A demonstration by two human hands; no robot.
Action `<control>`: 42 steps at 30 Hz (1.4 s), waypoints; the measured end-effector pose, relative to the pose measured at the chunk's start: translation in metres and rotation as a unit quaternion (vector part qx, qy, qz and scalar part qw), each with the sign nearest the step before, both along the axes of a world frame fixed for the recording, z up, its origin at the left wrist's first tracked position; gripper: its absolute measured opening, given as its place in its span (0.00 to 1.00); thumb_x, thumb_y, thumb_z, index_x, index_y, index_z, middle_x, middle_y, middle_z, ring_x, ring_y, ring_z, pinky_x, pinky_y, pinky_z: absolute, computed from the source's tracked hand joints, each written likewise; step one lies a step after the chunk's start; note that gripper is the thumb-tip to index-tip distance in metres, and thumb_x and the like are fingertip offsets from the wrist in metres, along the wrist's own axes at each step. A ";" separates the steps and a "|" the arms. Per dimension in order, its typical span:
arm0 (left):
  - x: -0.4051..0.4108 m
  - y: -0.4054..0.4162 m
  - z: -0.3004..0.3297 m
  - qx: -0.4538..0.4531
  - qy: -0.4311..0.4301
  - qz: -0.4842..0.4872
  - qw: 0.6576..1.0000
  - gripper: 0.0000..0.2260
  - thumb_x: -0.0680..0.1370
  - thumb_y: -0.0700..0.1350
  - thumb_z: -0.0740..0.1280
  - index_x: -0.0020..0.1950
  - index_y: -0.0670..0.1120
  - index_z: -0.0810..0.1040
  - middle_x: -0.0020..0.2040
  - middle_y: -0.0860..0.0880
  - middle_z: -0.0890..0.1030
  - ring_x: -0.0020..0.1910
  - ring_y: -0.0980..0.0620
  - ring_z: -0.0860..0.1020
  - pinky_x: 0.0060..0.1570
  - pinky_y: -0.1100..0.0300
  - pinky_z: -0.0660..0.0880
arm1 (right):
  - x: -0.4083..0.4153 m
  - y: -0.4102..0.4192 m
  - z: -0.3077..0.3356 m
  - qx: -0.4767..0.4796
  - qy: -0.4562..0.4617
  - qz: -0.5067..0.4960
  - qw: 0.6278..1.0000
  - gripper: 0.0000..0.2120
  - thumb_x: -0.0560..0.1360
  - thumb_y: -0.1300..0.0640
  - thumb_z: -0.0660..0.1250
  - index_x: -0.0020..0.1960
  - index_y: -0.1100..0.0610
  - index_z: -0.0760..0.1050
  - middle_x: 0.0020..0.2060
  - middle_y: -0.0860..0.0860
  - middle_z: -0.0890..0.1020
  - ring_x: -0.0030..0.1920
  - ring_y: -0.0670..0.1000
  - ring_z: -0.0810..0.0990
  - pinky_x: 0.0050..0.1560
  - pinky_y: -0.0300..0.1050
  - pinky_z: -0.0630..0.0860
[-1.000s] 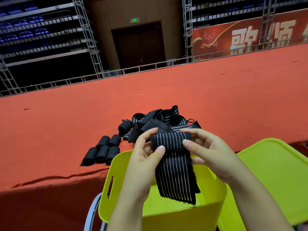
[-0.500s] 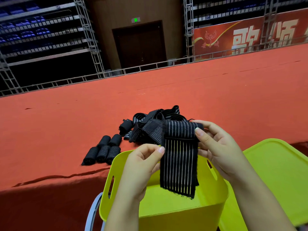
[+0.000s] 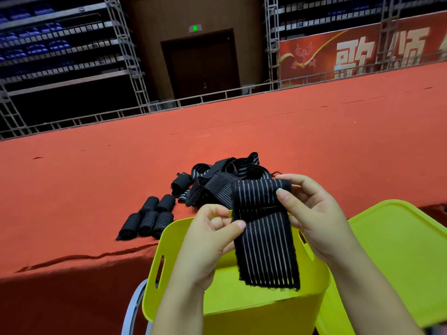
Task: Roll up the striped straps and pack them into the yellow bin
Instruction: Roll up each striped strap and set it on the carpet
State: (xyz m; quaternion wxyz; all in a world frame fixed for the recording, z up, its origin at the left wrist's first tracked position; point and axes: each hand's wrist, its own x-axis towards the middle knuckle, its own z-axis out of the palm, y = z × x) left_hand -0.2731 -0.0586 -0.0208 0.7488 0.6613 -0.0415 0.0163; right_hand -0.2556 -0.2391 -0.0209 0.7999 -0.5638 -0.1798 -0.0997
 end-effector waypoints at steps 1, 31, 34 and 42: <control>0.000 0.000 0.001 -0.019 0.007 -0.012 1.000 0.17 0.67 0.37 0.72 0.54 0.44 0.74 0.40 0.47 0.81 0.40 0.53 0.81 0.41 0.56 0.77 | 0.000 0.001 0.000 -0.013 -0.006 -0.009 1.000 0.12 0.68 0.54 0.68 0.51 0.52 0.78 0.44 0.48 0.83 0.45 0.45 0.81 0.39 0.42 0.80; -0.007 -0.005 0.012 0.011 -0.054 -0.032 0.998 0.16 0.68 0.44 0.75 0.52 0.42 0.75 0.41 0.48 0.84 0.42 0.52 0.81 0.44 0.57 0.76 | 0.000 0.003 -0.002 -0.307 -0.190 -0.142 0.922 0.19 0.66 0.63 0.72 0.53 0.47 0.76 0.49 0.43 0.79 0.53 0.45 0.77 0.53 0.39 0.73; -0.011 -0.008 0.014 0.012 -0.059 -0.038 0.997 0.23 0.67 0.47 0.74 0.61 0.48 0.74 0.48 0.48 0.85 0.47 0.54 0.83 0.44 0.61 0.76 | -0.001 0.003 -0.002 -0.313 -0.202 -0.143 0.917 0.21 0.65 0.65 0.70 0.52 0.45 0.76 0.48 0.41 0.78 0.53 0.43 0.76 0.52 0.34 0.71; -0.015 0.000 0.016 0.054 -0.115 -0.050 0.991 0.13 0.68 0.46 0.75 0.51 0.58 0.82 0.44 0.50 0.84 0.45 0.54 0.81 0.42 0.62 0.76 | -0.005 -0.001 -0.001 -0.185 -0.057 0.009 0.981 0.14 0.67 0.42 0.69 0.52 0.43 0.79 0.52 0.47 0.81 0.51 0.44 0.79 0.50 0.38 0.76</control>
